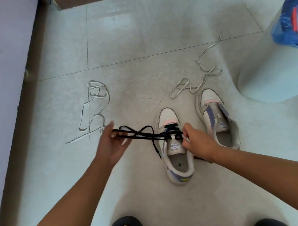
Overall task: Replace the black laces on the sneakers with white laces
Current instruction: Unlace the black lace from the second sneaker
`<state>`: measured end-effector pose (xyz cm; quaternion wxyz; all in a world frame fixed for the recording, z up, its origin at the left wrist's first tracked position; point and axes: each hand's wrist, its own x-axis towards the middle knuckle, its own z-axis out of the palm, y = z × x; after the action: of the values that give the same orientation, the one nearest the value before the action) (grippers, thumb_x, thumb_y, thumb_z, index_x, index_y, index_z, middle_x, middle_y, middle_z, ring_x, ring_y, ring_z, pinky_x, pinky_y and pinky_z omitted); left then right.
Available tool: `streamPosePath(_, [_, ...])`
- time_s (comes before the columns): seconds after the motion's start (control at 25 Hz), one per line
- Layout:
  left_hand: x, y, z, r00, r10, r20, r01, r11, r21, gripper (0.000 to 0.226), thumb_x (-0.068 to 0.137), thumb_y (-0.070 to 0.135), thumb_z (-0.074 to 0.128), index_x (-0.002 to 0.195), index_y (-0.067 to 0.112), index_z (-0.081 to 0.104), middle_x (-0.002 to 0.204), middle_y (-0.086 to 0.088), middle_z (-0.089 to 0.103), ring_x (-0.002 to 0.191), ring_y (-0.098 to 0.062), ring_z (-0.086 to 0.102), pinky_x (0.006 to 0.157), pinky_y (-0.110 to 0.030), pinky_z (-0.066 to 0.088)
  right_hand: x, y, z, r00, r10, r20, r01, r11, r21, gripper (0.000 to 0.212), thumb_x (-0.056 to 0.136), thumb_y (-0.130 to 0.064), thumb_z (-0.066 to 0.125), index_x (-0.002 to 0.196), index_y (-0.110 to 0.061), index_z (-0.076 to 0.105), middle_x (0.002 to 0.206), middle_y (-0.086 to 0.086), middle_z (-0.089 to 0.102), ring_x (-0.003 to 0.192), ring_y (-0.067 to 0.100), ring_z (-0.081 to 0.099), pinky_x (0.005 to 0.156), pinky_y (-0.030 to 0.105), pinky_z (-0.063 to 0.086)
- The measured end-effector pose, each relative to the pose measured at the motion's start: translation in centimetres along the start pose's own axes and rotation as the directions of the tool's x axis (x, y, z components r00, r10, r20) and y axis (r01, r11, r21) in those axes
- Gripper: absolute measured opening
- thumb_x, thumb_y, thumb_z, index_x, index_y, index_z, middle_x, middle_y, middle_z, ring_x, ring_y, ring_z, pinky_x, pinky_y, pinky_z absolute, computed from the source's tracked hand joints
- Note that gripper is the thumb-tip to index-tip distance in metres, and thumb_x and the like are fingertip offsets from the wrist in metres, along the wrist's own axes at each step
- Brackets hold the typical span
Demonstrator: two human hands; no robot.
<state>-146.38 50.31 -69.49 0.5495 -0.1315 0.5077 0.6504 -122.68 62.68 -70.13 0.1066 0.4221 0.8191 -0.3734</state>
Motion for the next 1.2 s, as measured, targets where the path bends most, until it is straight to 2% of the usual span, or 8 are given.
streamPosePath(0.44, [1.6,3.1,-6.9,0.855,-0.064,-0.515,-0.015,0.989,-0.148,0.039,0.096,0.027,0.041,0.061,0.017,0.025,0.036,0.003,0.024,0.029,-0.014,0.024,0.054,-0.023,0.036,-0.1,-0.3,0.0,0.999,0.047,-0.004,-0.047,0.997,0.057,0.015,0.089,-0.013,0.046,0.09,-0.016,0.032,0.067,-0.001,0.045,0.064,0.024,0.045,0.06,0.034,0.034])
streamPosePath(0.56, [1.5,3.2,-6.8,0.847,-0.008,-0.532,0.161,0.957,0.242,0.034,0.095,0.028,0.042,0.065,0.012,0.041,0.046,-0.003,0.039,0.042,-0.018,0.039,0.059,-0.029,0.043,-0.1,-0.4,0.1,0.999,0.037,0.013,-0.038,0.996,0.075,0.015,0.09,-0.013,0.046,0.09,-0.017,0.031,0.067,-0.001,0.044,0.061,0.02,0.042,0.058,0.034,0.033])
streamPosePath(0.64, [1.4,2.4,-5.4,0.887,0.259,-0.383,0.234,0.463,0.855,0.03,0.094,0.025,0.047,0.08,0.001,0.057,0.068,-0.016,0.055,0.062,-0.029,0.053,0.067,-0.032,0.043,0.0,-0.5,0.1,0.999,0.022,0.025,-0.024,0.997,0.074,0.016,0.09,-0.013,0.047,0.09,-0.017,0.031,0.067,0.0,0.044,0.061,0.021,0.042,0.058,0.034,0.033])
streamPosePath(0.72, [1.1,0.5,-2.5,0.904,0.426,0.03,-0.008,-0.052,0.999,0.026,0.094,0.019,0.048,0.091,-0.003,0.062,0.091,-0.022,0.061,0.086,-0.033,0.058,0.075,-0.034,0.041,0.0,-0.5,0.0,0.999,0.015,0.029,-0.017,0.998,0.065,0.015,0.089,-0.012,0.046,0.089,-0.017,0.032,0.067,0.001,0.045,0.061,0.022,0.042,0.057,0.034,0.032])
streamPosePath(0.8, [0.5,-2.2,1.1,0.865,0.301,0.401,-0.354,-0.198,0.914,0.022,0.095,0.018,0.05,0.103,0.003,0.063,0.103,-0.015,0.06,0.097,-0.027,0.055,0.084,-0.035,0.042,0.0,-0.6,0.0,0.999,0.013,0.034,-0.015,0.998,0.06,0.015,0.089,-0.012,0.046,0.089,-0.017,0.032,0.067,0.0,0.044,0.059,0.02,0.041,0.054,0.033,0.031])
streamPosePath(0.92, [0.5,-5.7,4.9,0.805,-0.014,0.593,-0.546,-0.408,0.732,0.025,0.096,0.024,0.049,0.113,0.009,0.059,0.107,-0.008,0.057,0.102,-0.021,0.051,0.085,-0.035,0.042,-0.1,-0.7,-0.1,0.999,0.018,0.039,-0.02,0.998,0.06,0.015,0.089,-0.013,0.047,0.089,-0.018,0.032,0.067,-0.001,0.044,0.059,0.018,0.04,0.053,0.032,0.029])
streamPosePath(1.08, [1.4,-5.0,4.9,0.845,0.036,0.533,-0.402,-0.614,0.679,0.016,0.096,0.021,0.048,0.107,0.013,0.056,0.107,-0.005,0.059,0.101,-0.024,0.056,0.072,-0.032,0.038,-0.2,-0.8,-0.3,0.998,0.027,0.053,-0.031,0.997,0.071,0.015,0.09,-0.014,0.047,0.09,-0.017,0.032,0.069,0.0,0.045,0.065,0.023,0.044,0.058,0.034,0.032])
streamPosePath(1.2, [2.1,-1.0,1.5,0.946,0.222,0.237,-0.019,-0.69,0.723,0.023,0.094,0.016,0.048,0.116,0.013,0.055,0.118,-0.007,0.059,0.11,-0.027,0.057,0.083,-0.034,0.044,-0.2,-0.7,-0.3,0.997,0.056,0.049,-0.061,0.992,0.109,0.015,0.09,-0.013,0.047,0.09,-0.016,0.032,0.071,0.001,0.045,0.066,0.022,0.044,0.06,0.033,0.034])
